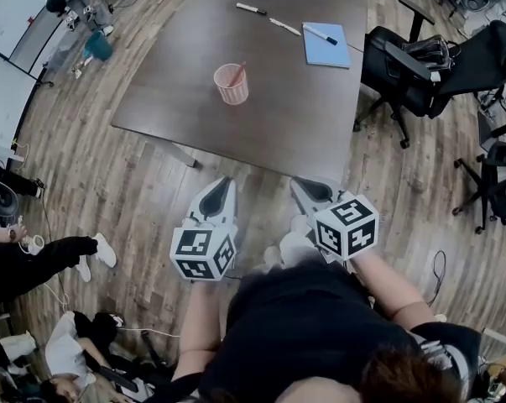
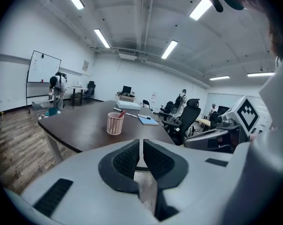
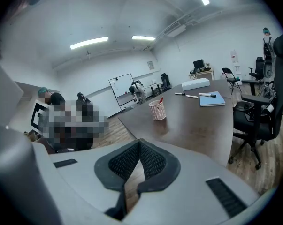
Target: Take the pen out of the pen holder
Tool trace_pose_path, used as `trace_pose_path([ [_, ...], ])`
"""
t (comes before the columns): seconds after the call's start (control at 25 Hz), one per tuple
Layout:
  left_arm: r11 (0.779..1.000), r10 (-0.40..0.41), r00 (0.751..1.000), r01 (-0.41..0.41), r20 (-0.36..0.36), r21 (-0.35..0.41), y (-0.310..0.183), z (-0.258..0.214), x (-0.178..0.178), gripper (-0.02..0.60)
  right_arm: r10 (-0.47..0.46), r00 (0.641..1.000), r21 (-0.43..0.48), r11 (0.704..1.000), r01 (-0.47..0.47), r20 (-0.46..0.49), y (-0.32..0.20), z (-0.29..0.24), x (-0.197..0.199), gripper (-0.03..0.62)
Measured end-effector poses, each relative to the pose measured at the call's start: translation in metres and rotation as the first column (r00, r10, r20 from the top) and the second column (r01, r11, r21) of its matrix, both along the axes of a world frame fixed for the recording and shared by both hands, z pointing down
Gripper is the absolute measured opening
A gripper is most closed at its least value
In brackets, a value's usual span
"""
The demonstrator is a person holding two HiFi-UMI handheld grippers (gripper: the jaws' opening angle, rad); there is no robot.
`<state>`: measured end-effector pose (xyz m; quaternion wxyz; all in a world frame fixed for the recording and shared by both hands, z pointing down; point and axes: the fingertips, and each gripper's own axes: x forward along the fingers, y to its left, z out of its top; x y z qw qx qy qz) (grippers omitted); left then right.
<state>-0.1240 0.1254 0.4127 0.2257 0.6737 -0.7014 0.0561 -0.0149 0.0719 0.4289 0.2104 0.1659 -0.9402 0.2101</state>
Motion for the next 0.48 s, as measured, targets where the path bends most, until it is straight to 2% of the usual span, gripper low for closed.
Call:
trace_pose_path([
  [0.28, 1.0, -0.022, 0.999, 0.022, 0.05, -0.006, -0.063, -0.003, -0.016, 0.032, -0.066, 0.998, -0.008, 0.998, 0.066, 0.012, -0.051, -0.001, -0.017, 0.015],
  [0.32, 1.0, -0.024, 0.998, 0.024, 0.051, -0.009, -0.072, -0.001, -0.017, 0.053, -0.072, 0.997, -0.009, 0.997, 0.072, 0.014, -0.058, -0.001, -0.018, 0.015],
  [0.36, 1.0, -0.025, 0.998, 0.025, 0.053, -0.014, -0.081, 0.0, -0.017, 0.103, -0.078, 0.997, -0.011, 0.997, 0.078, 0.016, -0.064, -0.001, -0.018, 0.015],
  [0.48, 0.999, -0.031, 0.997, 0.033, 0.065, -0.024, -0.104, 0.003, -0.02, 0.115, -0.09, 0.996, -0.012, 0.996, 0.091, 0.024, -0.081, 0.0, -0.02, 0.015],
])
